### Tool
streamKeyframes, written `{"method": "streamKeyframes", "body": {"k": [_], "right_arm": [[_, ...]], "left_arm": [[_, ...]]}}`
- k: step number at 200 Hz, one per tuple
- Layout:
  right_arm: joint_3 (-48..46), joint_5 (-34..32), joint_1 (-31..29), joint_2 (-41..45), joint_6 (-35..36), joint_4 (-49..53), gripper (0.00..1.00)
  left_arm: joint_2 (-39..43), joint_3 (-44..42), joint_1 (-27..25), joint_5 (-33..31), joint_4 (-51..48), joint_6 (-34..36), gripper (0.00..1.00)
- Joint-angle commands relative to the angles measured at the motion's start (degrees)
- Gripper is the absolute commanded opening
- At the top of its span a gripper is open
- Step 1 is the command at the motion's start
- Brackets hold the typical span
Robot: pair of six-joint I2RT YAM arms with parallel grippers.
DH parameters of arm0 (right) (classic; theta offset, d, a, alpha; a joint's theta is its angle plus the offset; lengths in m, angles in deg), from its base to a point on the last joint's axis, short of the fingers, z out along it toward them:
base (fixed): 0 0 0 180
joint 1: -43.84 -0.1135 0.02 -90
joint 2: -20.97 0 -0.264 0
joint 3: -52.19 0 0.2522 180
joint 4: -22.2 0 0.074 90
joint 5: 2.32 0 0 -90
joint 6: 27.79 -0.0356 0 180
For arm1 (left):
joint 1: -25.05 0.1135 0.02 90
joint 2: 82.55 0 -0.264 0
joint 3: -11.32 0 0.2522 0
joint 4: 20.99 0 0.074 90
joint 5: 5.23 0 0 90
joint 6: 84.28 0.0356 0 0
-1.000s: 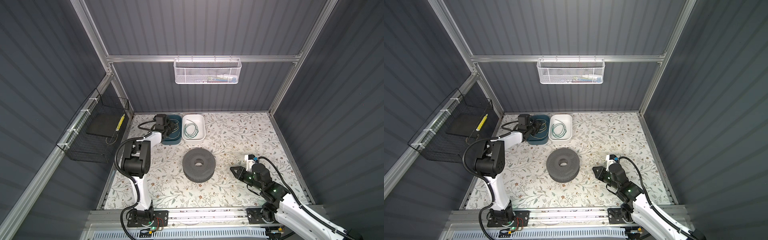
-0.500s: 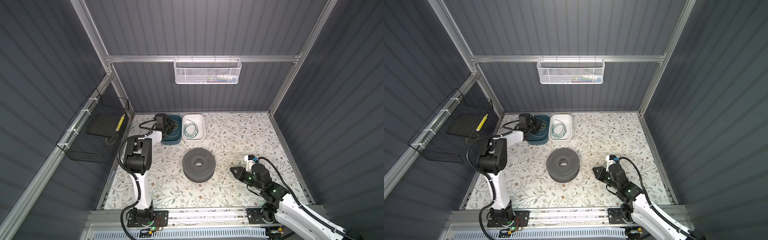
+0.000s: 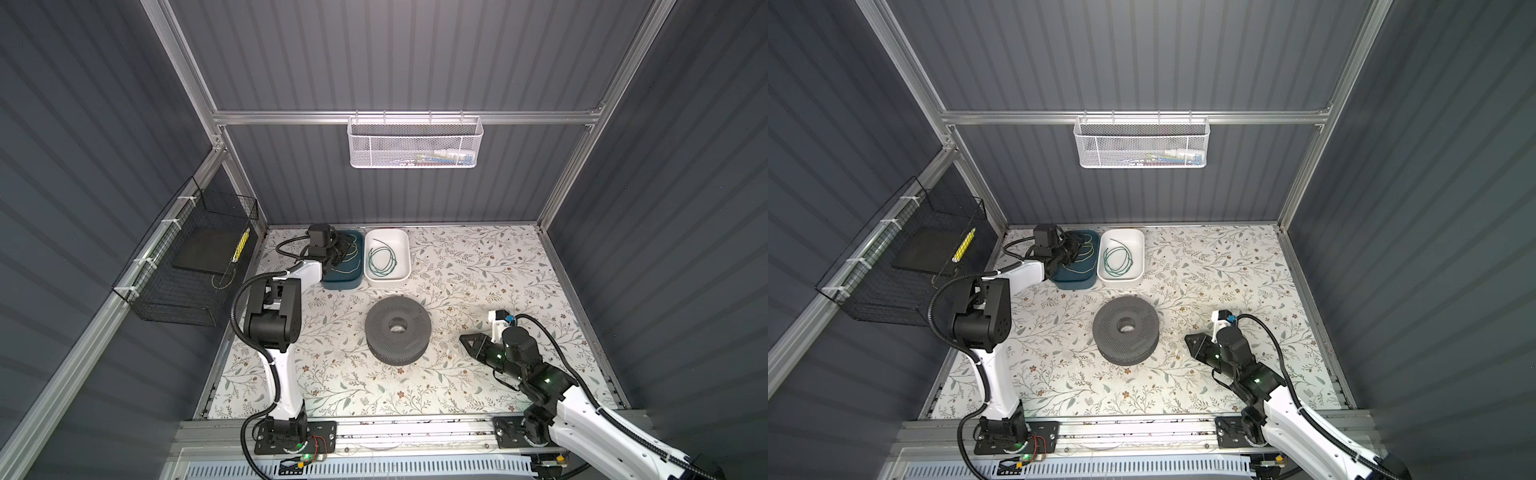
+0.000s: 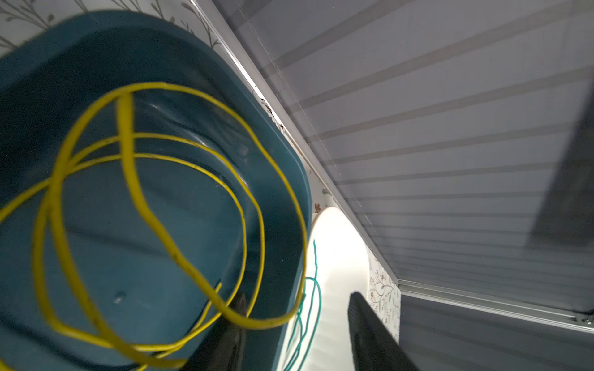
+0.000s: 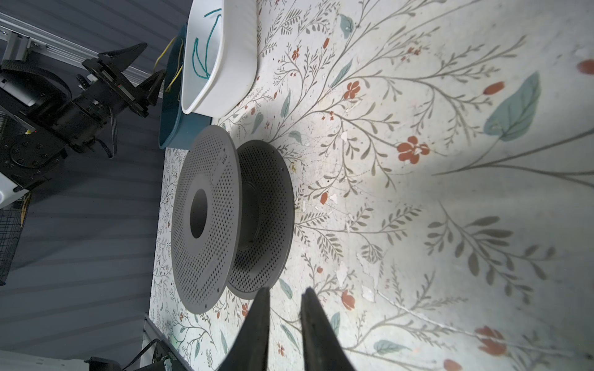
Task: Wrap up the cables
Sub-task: 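Reach the left gripper into the teal tray and grasp the yellow cable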
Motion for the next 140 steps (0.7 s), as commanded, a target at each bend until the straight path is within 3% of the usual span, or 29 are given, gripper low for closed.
{"method": "streamKeyframes", "body": {"k": [1, 24, 60, 92, 117, 140], "right_arm": [[0.38, -0.27, 0.12, 0.28, 0.2, -0.62, 0.22], [0.39, -0.65, 0.11, 0.89, 0.4, 0.06, 0.23], [0.34, -0.85, 0.13, 1.27, 0.48, 0.28, 0.22], [0.54, -0.83, 0.11, 1.35, 0.64, 0.34, 0.22], [0.81, -0.81, 0.11, 1.38, 0.79, 0.52, 0.22], [1.08, -0.66, 0.11, 1.34, 0.86, 0.49, 0.22]], "left_arm": [[1.14, 0.87, 0.82, -0.07, -0.86, 0.73, 0.55], [-0.33, 1.0, 1.54, 0.86, 1.16, -0.57, 0.49], [-2.5, 1.39, 2.86, 2.19, 3.97, -2.47, 0.18], [-2.96, 1.44, 3.47, 2.11, 4.4, -2.88, 0.14], [-2.88, 0.52, 3.95, 3.68, 6.3, -3.97, 0.03], [-1.23, -0.01, 4.01, 4.49, 6.78, -3.93, 0.0]]}}
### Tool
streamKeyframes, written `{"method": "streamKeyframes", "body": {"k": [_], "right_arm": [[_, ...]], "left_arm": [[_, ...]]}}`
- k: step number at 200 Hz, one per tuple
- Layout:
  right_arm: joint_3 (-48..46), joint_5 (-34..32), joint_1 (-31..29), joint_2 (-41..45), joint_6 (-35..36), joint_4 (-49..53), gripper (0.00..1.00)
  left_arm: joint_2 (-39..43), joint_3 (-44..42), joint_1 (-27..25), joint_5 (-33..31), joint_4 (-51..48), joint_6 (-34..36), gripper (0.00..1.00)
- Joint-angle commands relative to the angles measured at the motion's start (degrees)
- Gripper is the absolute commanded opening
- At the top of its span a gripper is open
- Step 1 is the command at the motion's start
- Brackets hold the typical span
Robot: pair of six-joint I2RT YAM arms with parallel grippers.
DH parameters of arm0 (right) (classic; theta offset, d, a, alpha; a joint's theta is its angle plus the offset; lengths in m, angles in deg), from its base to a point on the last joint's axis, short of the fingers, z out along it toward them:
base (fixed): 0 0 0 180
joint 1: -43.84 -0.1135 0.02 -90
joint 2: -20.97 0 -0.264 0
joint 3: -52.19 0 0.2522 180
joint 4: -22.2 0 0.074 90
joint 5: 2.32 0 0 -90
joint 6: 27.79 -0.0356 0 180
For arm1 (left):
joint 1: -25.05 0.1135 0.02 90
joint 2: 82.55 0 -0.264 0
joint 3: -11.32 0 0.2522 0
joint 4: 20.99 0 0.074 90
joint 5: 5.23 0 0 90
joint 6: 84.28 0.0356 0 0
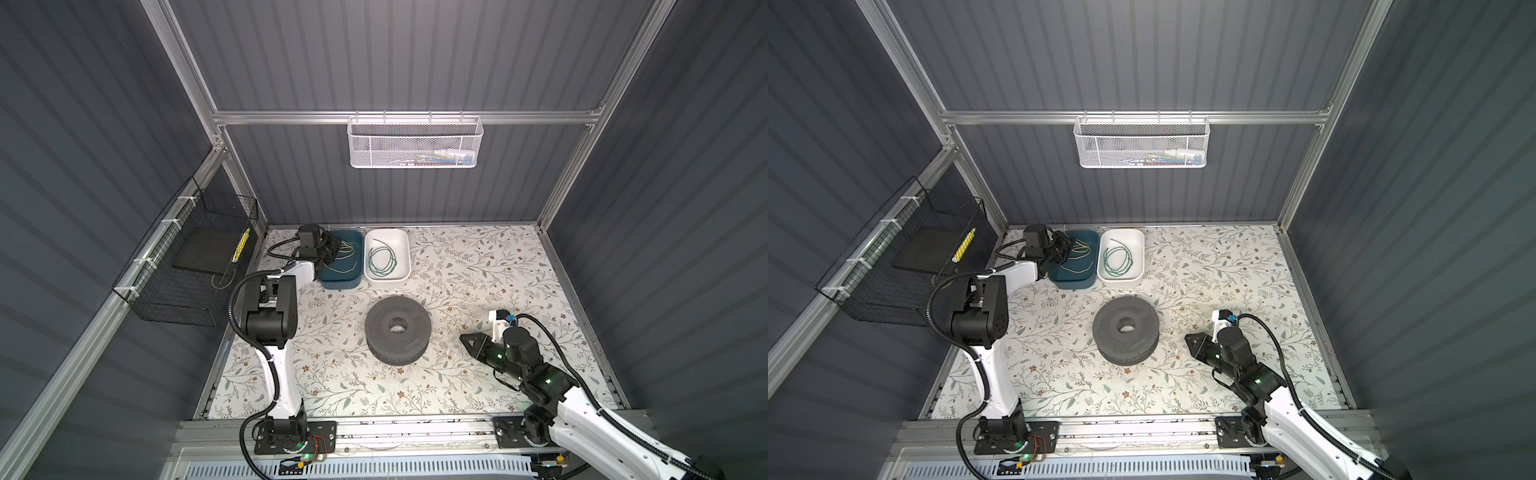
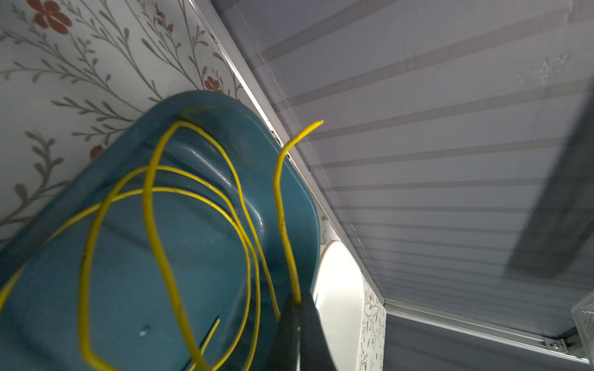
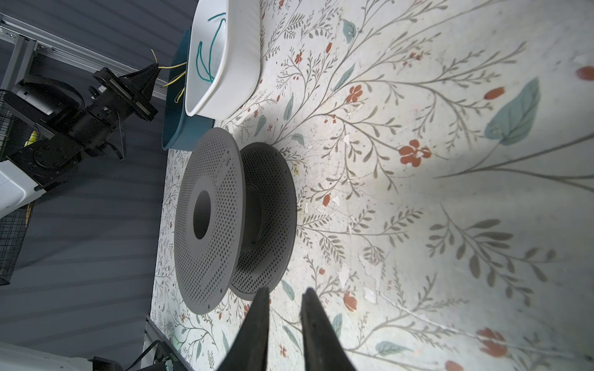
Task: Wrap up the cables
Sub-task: 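Reach the left gripper into the teal tray and grasp the yellow cable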
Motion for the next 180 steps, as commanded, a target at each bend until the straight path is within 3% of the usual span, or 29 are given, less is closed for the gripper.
{"method": "streamKeyframes", "body": {"k": [1, 114, 158, 180], "right_arm": [[1.13, -0.49, 0.11, 0.54, 0.85, 0.4, 0.22], [3.01, 0.64, 0.11, 1.12, 1.47, 0.78, 0.21], [5.62, 1.07, 0.16, 0.6, 4.27, 1.55, 0.2], [8.85, 2.0, 0.12, -1.11, 6.39, 1.12, 0.24]], "left_arm": [[0.95, -0.05, 0.34, 1.92, 2.3, -0.36, 0.0], [15.9, -3.53, 0.34, 7.95, 3.01, 0.95, 0.0], [21.77, -0.02, 0.34, 9.64, -0.5, 3.58, 0.0], [24.43, 1.02, -0.13, 13.43, -0.45, 3.3, 0.0]]}}
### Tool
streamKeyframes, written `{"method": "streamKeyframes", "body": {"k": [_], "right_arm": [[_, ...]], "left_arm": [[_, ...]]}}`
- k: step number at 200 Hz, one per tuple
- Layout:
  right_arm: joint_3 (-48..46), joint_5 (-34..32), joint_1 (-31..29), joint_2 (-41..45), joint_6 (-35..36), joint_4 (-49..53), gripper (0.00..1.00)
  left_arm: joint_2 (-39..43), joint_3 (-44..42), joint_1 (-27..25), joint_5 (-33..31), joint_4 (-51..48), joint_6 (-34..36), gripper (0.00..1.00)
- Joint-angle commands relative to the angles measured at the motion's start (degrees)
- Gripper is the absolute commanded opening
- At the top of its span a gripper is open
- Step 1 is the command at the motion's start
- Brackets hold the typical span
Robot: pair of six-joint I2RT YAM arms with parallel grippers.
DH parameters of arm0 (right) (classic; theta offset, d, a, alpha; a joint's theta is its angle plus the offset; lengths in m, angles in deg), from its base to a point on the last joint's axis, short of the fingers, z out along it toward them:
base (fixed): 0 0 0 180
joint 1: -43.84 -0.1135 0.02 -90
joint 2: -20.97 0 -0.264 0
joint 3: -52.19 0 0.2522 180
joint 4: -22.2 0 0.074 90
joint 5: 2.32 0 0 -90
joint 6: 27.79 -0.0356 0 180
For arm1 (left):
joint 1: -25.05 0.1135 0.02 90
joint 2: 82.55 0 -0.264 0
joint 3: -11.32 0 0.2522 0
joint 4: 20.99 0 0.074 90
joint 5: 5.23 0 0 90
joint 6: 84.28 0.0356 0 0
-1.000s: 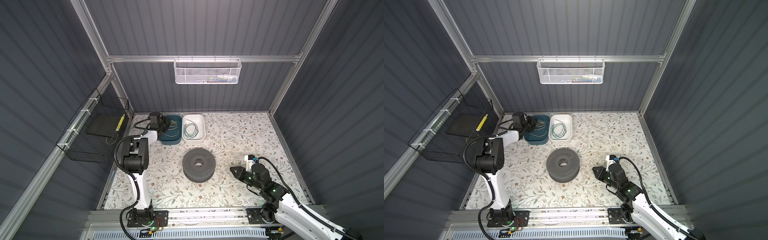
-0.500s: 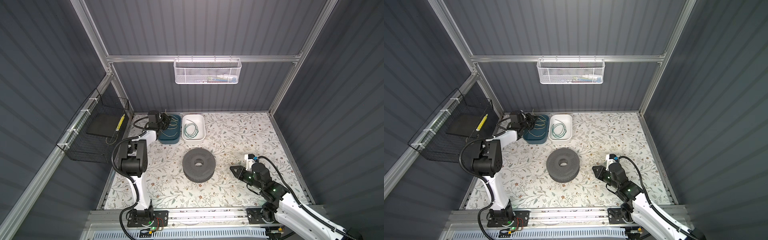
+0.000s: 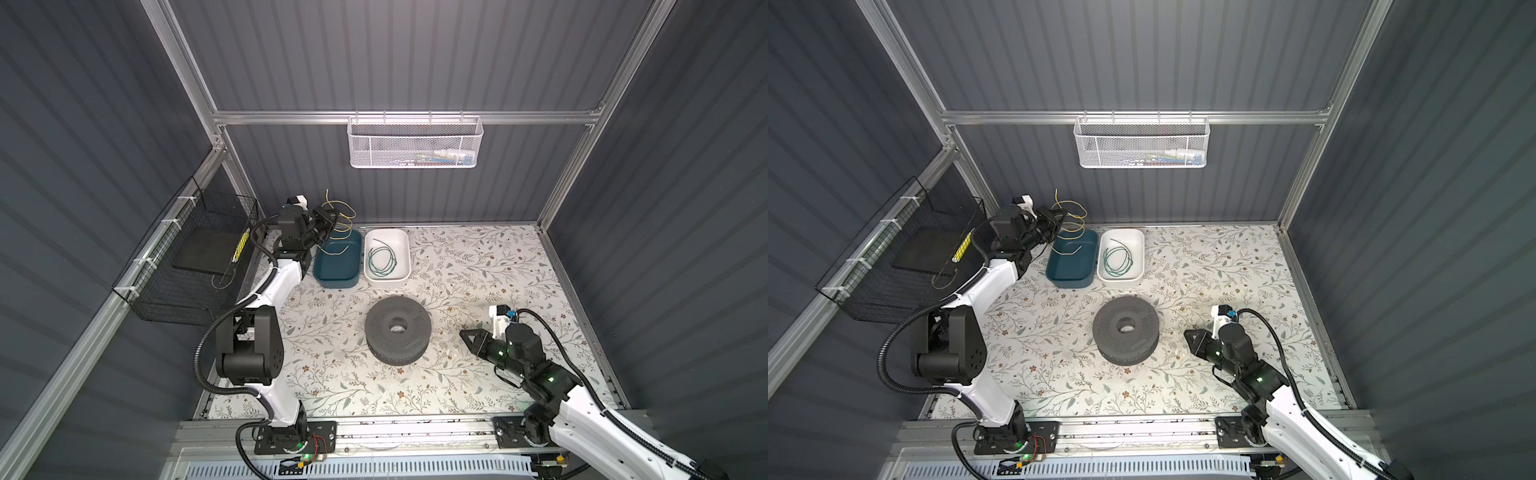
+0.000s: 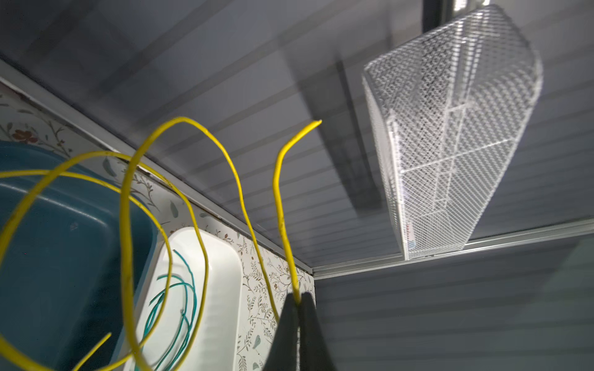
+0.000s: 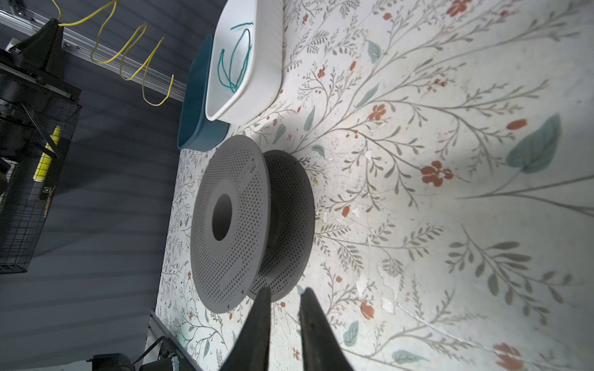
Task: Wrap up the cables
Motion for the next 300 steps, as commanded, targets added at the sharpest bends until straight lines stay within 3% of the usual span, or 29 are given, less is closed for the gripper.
{"method": "streamKeyframes", "body": {"k": [1, 49, 85, 113, 133, 161, 203, 252, 300], "right_arm": [[4.64, 1.39, 0.11, -1.29, 3.56, -0.17, 0.24], [14.94, 6.58, 0.11, -8.76, 6.39, -5.57, 0.44], [22.47, 12.65, 0.39, -17.7, 6.46, -14.19, 0.53], [28.17, 17.74, 1.86, -24.64, 7.7, -17.63, 0.58], [31.81, 21.28, 3.81, -28.35, 10.36, -15.83, 0.58], [39.78, 22.35, 3.85, -33.9, 23.06, -2.45, 0.57], [48.9, 16.48, 2.07, -40.77, 33.74, 10.0, 0.56], [55.6, 14.32, 1.34, -47.98, 38.73, 15.01, 0.56], [54.82, 8.23, 1.34, -49.73, 37.99, 12.79, 0.42]], "left_arm": [[3.83, 2.75, -0.16, 5.05, -0.61, 1.62, 0.0], [12.09, -4.69, -4.88, 16.85, 2.25, 6.68, 0.0], [19.81, -12.91, -9.55, 20.32, 1.94, 13.27, 0.0], [23.0, -18.67, -10.73, 24.51, 2.99, 13.94, 0.0], [24.35, -21.25, -11.21, 27.64, 1.63, 15.19, 0.0], [26.16, -19.75, -13.33, 28.47, -11.54, 24.57, 0.0], [25.96, -13.86, -17.78, 27.13, -30.36, 38.0, 0.0], [24.89, -11.98, -18.71, 29.56, -34.91, 40.92, 0.0], [25.02, -11.62, -19.17, 30.32, -35.46, 41.68, 0.0]]}}
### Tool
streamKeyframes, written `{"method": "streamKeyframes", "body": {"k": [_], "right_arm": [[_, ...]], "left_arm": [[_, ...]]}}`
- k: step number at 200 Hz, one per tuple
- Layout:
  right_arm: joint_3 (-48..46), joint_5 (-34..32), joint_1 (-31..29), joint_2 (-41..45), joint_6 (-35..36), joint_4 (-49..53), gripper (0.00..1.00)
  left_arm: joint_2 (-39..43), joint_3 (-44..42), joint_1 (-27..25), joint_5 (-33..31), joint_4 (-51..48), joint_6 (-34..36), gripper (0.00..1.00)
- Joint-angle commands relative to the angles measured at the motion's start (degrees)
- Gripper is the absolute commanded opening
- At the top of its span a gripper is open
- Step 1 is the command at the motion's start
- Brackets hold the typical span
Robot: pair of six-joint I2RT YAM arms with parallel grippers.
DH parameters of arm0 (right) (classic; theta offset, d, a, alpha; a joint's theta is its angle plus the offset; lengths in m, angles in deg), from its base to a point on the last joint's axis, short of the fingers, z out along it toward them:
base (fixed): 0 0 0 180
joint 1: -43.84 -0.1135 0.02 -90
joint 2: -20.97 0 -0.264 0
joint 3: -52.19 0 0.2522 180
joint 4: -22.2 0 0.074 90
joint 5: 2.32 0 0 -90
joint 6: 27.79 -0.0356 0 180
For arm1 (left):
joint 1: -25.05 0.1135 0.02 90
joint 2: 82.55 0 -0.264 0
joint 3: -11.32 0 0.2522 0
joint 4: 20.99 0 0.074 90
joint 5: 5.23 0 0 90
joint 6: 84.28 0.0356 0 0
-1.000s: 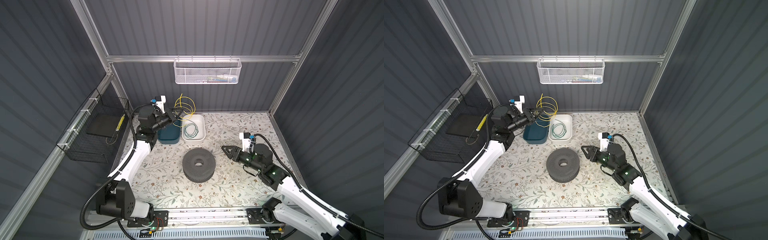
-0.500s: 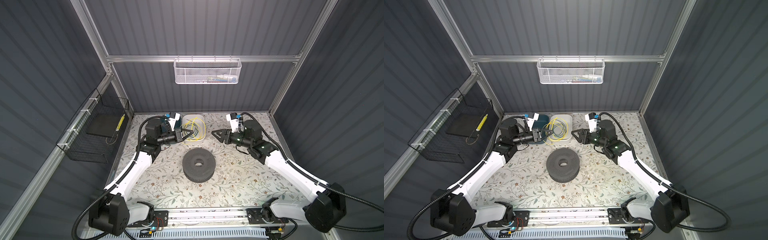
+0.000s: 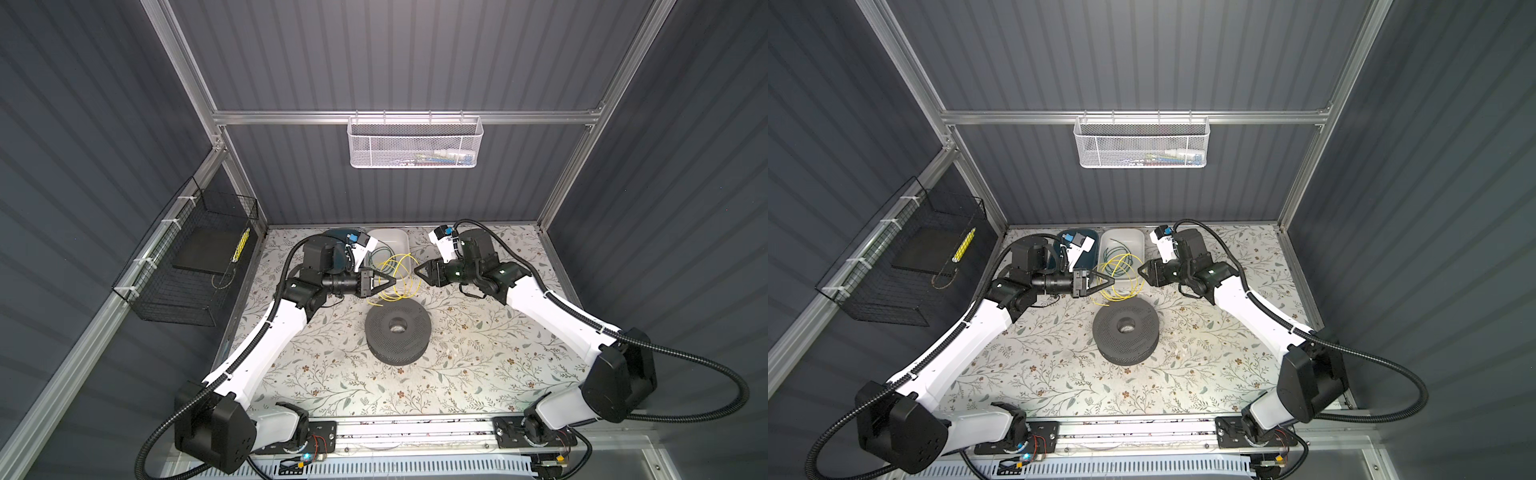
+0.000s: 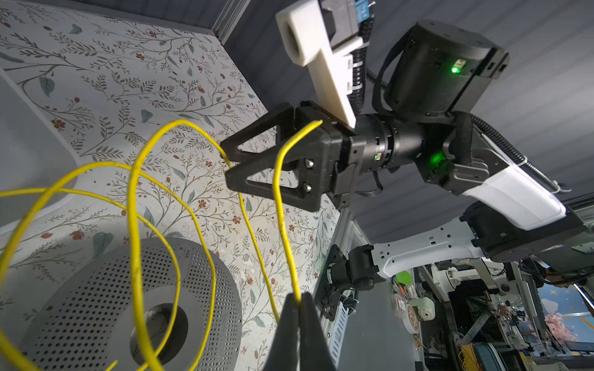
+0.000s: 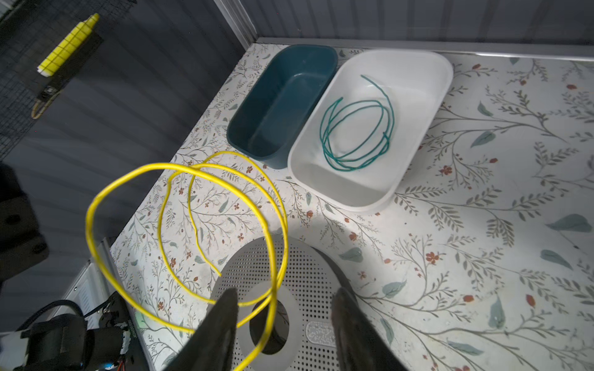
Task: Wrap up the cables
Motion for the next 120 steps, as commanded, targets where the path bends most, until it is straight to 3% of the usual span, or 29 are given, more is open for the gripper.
{"method": "streamKeyframes", "body": {"k": [1, 47, 79, 98, 120], "right_arm": [[0.37, -3.9, -0.24, -0.17, 1.05, -0.15, 0.42], [1.3, -1.22, -0.24, -1.81, -0.14, -2.78, 0.27], [0.63, 4.67, -0.26, -2.2, -2.34, -5.36, 0.14], [-0.95, 4.67, -0.13, -1.54, -3.95, -7.42, 0.02], [-4.11, 2.02, 0.09, 0.89, -6.36, -9.98, 0.0]], "left_arm": [[0.22, 2.02, -0.44, 2.25, -1.94, 2.23, 0.0], [-0.31, 2.02, -0.6, 3.17, -2.13, 2.81, 0.0], [-0.17, 1.76, -0.62, 2.92, -1.96, 2.95, 0.0], [0.12, 1.43, -0.62, 2.51, -1.1, 2.78, 0.0], [0.94, 1.0, -0.62, 0.0, 0.0, 2.32, 0.0]]}}
